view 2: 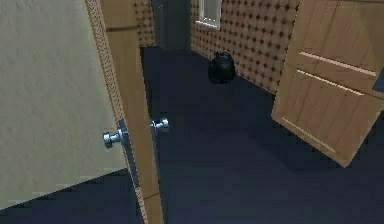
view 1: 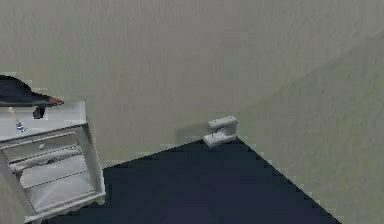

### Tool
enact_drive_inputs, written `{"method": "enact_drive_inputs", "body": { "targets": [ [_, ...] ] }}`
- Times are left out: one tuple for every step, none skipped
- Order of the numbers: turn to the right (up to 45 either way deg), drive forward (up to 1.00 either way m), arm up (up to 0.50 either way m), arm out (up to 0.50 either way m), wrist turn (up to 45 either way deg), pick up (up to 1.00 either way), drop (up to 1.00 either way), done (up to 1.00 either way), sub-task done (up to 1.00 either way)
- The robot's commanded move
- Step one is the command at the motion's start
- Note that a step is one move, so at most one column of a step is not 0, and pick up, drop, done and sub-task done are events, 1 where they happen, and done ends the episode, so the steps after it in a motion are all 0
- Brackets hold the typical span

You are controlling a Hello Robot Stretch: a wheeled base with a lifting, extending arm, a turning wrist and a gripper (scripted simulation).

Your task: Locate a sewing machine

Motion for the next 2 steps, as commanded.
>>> {"method": "enact_drive_inputs", "body": {
  "targets": [
    [6.0, 0.0, 0.0, 0.0, 0.0, 0.0, 0.0, 0.0, 0.0],
    [0.0, 1.0, 0.0, 0.0, 0.0, 0.0, 0.0, 0.0, 0.0]
  ]
}}
